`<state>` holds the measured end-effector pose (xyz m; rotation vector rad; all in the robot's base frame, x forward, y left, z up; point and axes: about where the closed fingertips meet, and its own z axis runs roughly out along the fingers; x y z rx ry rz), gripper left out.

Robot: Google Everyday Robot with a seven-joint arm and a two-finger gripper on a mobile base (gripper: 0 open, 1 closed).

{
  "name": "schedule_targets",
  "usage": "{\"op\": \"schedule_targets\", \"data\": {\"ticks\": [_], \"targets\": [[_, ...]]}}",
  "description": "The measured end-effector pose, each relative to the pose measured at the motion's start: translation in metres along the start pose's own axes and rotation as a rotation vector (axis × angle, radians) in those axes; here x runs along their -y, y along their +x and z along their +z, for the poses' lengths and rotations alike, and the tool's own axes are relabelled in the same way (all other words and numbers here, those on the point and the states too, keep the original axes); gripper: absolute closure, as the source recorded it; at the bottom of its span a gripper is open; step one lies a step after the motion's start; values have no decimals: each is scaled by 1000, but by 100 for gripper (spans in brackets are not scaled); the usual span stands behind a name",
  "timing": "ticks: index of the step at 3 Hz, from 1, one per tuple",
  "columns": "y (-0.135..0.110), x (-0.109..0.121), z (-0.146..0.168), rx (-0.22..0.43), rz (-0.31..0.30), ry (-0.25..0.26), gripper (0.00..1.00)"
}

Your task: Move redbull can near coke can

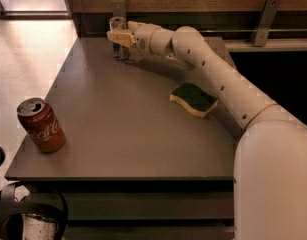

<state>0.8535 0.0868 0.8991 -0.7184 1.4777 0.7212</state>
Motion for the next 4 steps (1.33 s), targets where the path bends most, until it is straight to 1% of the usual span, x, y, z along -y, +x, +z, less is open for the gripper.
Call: {"op": "schedule_targets", "data": {"ticks": [2,3,4], "targets": [[1,-5,4,-1,2,-8,83],[1,-7,7,-1,3,-12,100],[1,-8,6,-1,1,-12,100]]}}
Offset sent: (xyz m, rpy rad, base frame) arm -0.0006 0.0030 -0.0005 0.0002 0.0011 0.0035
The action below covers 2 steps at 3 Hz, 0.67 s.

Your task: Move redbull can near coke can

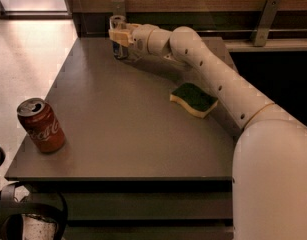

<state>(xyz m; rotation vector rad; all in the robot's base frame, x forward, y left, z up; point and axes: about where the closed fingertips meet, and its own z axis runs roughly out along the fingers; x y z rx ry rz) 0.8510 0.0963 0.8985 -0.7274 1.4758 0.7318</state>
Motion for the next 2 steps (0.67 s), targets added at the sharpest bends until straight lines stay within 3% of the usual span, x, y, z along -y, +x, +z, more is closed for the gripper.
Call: {"op": "schedule_targets", "data": {"ticks": [2], "targets": [[-54,-29,-55,15,-89,10,100]]}}
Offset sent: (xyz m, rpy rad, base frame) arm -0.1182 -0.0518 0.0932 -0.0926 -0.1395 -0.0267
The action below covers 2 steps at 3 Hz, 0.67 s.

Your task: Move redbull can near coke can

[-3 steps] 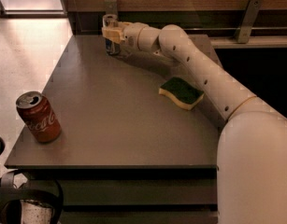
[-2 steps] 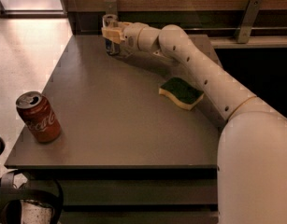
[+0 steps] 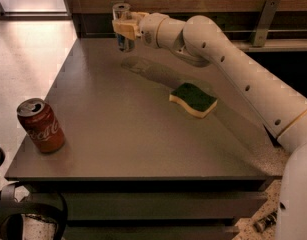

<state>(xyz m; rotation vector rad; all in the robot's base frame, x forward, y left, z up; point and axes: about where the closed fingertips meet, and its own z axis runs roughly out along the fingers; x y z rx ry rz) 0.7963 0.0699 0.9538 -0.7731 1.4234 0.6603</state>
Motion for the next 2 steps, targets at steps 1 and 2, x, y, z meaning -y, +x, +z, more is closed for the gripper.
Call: {"op": "schedule_targets", "data": {"ticks": [1,2], "targets": [[-29,-44,-43,-1,-52,-20,100],[-35,-83,-65,-21,-61,-50,100]]}}
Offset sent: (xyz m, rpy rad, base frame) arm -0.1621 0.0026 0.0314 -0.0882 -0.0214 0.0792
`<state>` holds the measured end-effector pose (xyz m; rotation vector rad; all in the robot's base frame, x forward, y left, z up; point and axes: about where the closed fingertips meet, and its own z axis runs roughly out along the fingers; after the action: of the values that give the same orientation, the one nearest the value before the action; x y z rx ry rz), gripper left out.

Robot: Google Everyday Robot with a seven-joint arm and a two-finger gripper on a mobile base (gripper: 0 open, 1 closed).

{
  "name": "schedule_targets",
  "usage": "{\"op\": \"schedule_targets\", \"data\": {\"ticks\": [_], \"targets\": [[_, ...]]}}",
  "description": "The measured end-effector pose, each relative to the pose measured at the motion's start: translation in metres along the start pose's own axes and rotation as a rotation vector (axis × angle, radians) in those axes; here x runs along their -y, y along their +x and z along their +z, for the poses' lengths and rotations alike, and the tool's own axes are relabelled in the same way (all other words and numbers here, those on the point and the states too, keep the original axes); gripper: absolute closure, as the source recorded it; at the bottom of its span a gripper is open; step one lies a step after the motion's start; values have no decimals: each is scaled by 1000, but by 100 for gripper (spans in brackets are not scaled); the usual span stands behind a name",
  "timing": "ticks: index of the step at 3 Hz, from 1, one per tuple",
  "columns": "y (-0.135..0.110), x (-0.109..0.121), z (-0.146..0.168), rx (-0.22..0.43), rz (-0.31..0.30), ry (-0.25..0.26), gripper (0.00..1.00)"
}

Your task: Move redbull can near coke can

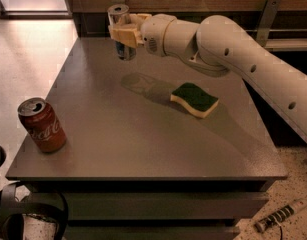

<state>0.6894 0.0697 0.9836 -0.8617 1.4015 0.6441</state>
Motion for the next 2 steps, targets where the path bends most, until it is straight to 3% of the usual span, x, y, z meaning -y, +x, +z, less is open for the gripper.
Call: {"op": "schedule_targets", "data": {"ticks": [2], "targets": [[25,-91,-28,15,57,-57,100]]}}
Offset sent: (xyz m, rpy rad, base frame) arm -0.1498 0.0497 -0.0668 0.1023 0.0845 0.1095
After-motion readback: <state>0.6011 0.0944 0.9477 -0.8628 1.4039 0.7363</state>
